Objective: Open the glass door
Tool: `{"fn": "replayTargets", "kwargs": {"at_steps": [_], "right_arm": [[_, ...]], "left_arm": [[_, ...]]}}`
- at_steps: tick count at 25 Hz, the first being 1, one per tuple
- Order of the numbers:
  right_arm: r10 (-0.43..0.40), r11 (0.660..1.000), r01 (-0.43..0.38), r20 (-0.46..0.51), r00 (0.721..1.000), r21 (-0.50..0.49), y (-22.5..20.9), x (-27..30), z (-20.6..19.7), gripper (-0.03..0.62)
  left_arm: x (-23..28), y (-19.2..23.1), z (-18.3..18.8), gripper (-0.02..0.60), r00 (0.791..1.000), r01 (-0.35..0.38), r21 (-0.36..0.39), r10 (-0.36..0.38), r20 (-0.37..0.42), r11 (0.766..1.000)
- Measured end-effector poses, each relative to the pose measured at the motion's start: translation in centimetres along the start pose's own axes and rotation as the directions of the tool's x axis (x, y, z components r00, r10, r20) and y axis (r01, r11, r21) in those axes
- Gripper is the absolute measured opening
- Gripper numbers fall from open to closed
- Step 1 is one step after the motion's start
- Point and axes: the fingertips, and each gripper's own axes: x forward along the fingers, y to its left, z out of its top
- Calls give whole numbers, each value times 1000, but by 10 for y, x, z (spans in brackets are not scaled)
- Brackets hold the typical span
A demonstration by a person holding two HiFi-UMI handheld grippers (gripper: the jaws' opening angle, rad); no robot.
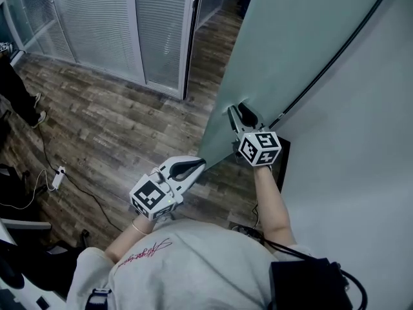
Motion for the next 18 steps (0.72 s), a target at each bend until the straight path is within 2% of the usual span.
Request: {"fn": "replayTargets", "kwargs": {"at_steps": [12,14,18], "right_arm": [[36,999,-35,-14,999,3,-2,-53,-1,114],[27,1000,-27,-9,1000,5,-5,-62,-5,114],[14,1000,-14,23,1000,7,-12,-81,-12,114]], "left_arm": [[18,-44,-4,18,1000,14,-6,-14,-2,1000],[21,-49,-8,18,999,40,-11,-40,-12,999],[30,-60,-13,18,990,138,-13,-138,-27,990]]}}
